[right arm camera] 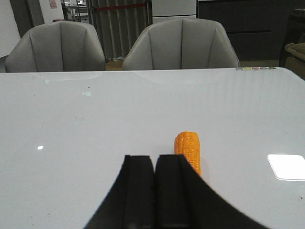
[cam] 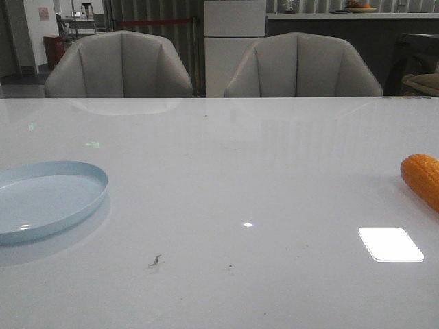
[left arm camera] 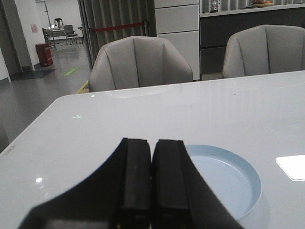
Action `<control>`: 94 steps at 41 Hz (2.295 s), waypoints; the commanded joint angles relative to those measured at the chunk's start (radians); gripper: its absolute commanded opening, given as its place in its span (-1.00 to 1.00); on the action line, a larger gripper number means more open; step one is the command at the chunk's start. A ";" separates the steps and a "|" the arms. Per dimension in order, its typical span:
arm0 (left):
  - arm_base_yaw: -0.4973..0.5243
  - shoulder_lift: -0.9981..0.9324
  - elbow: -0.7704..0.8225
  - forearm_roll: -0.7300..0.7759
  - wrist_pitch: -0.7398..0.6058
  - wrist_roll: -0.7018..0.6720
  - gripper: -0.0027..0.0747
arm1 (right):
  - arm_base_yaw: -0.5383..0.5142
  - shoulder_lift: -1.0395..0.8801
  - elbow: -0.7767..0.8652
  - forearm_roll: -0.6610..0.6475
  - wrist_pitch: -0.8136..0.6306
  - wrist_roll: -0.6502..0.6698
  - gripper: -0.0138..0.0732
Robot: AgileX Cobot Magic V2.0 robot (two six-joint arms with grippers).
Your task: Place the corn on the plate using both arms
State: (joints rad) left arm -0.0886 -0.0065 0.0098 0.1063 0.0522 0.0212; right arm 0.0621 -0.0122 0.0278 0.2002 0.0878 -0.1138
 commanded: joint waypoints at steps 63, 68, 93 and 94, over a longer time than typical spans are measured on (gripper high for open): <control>-0.008 0.047 -0.329 -0.038 -0.273 0.000 -0.69 | 0.001 0.051 -0.417 0.005 -0.146 -0.001 -0.55; -0.008 0.135 -0.434 -0.038 -0.244 0.000 -0.69 | 0.001 0.154 -0.517 0.005 -0.146 -0.001 -0.55; -0.008 0.636 -0.562 -0.038 -0.044 0.000 -0.69 | 0.001 0.624 -0.619 0.005 -0.012 -0.001 -0.55; -0.008 0.652 -0.562 -0.038 -0.042 0.000 -0.69 | 0.001 0.634 -0.619 0.005 -0.004 -0.001 -0.55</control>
State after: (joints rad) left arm -0.0886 0.6011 -0.5173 0.0769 0.0813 0.0212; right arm 0.0621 0.5891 -0.5586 0.2056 0.1307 -0.1131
